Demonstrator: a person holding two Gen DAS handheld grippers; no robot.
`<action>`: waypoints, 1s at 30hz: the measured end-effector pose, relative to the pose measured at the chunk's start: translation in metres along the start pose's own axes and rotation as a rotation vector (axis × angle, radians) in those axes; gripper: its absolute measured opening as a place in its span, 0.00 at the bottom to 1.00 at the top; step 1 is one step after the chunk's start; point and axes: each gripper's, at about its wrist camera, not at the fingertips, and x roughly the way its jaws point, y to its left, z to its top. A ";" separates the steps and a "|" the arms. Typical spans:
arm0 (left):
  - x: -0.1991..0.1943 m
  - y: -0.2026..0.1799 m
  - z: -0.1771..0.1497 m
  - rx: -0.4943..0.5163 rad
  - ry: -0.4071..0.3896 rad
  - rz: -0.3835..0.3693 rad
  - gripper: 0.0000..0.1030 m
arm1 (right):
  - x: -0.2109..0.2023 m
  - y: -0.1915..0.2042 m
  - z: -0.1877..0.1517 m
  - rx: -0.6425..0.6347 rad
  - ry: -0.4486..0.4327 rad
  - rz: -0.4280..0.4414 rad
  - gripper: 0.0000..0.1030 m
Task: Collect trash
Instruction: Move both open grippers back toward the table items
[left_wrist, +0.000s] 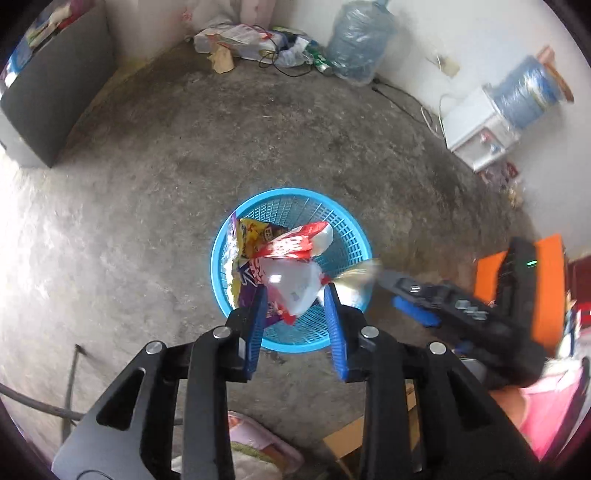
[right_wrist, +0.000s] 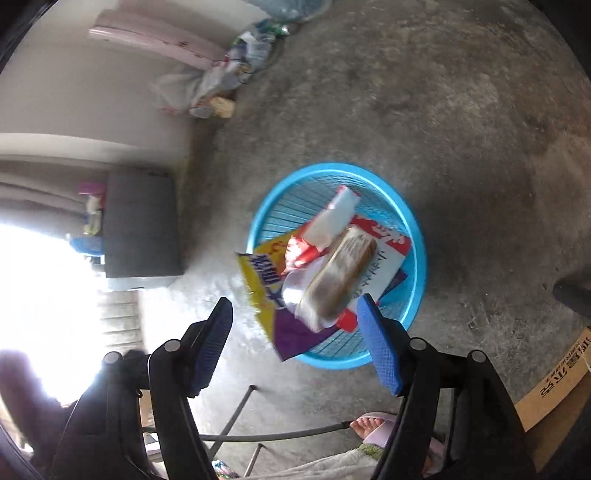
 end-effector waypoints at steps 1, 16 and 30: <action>-0.006 0.003 -0.003 -0.007 -0.010 -0.013 0.28 | 0.004 -0.003 0.001 0.002 -0.002 -0.013 0.66; -0.158 0.016 -0.051 0.033 -0.308 0.012 0.46 | -0.072 0.039 -0.060 -0.227 -0.230 -0.020 0.66; -0.342 0.105 -0.212 -0.145 -0.633 0.208 0.77 | -0.155 0.174 -0.193 -0.782 -0.333 0.059 0.83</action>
